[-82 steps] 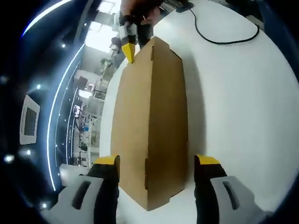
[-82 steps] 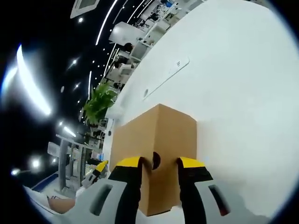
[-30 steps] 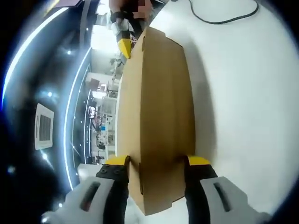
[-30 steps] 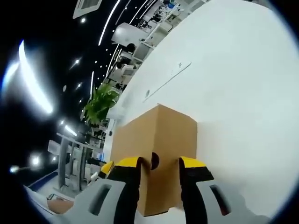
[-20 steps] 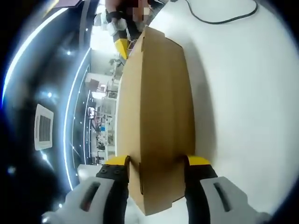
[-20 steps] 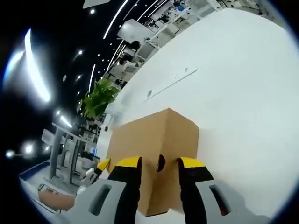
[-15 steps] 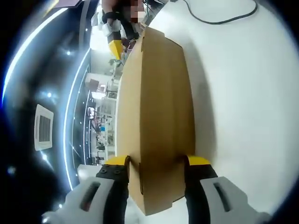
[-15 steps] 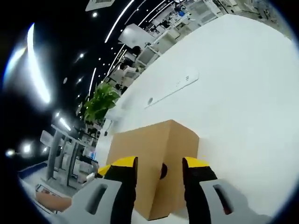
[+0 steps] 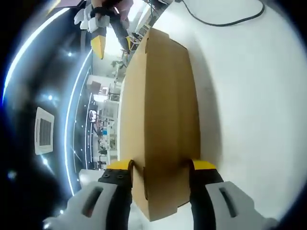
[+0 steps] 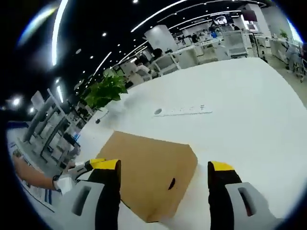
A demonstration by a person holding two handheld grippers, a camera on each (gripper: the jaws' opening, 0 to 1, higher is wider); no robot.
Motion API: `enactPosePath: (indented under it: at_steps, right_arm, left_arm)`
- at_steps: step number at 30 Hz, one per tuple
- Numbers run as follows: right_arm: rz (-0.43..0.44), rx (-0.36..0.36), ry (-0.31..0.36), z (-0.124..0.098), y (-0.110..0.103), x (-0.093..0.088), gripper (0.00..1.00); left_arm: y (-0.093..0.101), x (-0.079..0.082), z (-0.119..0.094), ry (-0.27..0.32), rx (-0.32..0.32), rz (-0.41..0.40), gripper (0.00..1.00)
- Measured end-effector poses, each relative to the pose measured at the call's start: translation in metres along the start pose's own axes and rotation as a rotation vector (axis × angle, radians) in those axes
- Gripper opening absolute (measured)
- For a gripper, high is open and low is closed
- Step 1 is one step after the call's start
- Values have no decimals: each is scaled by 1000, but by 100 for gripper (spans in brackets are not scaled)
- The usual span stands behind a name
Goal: Operate the shoe box by opening the lid, removing the specified soft item, and placing it in the target area until the item is outside and the box remains undamaged.
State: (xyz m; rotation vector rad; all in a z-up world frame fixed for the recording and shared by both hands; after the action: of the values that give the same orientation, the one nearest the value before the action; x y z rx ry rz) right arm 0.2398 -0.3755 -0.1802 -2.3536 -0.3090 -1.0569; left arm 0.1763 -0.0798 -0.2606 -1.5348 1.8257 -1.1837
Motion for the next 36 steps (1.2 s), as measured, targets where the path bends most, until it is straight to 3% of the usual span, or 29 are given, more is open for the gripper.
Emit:
enactPosePath:
  at_steps: [3, 6, 13, 19, 25, 30, 33, 36]
  right_arm:
    - [-32, 2, 16, -6, -8, 2, 82]
    - [-142, -29, -14, -10, -13, 3, 89]
    - [-246, -67, -44, -17, -21, 2, 92]
    - [-460, -105, -98, -24, -36, 2, 88]
    - [-510, -111, -125, -27, -44, -10, 87]
    - [-535, -108, -90, -29, -55, -15, 86]
    - [-613, -124, -95, -31, -64, -18, 84]
    - [-600, -105, -76, -34, -75, -22, 83]
  left_arm:
    - [0, 0, 0, 1, -2, -1, 46]
    - [-1, 1, 0, 2, -5, 0, 46]
    - [-2, 0, 0, 1, -15, 0, 45]
    - [-3, 0, 0, 6, -18, 1, 45]
    - [-2, 0, 0, 14, -19, 7, 45]
    - [-2, 0, 0, 16, -20, 11, 45]
    - [-2, 0, 0, 17, -21, 11, 45]
    - [-1, -1, 0, 19, -21, 14, 45]
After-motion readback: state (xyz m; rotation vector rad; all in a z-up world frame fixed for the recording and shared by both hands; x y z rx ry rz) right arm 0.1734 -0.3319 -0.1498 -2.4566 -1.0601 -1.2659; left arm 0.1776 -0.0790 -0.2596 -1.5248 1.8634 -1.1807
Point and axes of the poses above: the point that each gripper's makers call its tool centre point, and the gripper's own axes: z roughly forward along the fingers, y roughly to its right, x roughly out of its top, the point moved 9 cm from there along -z, roughly backward along the fingers, and after that the axes turned 3 degrees about -z, right-handed, at the moved point
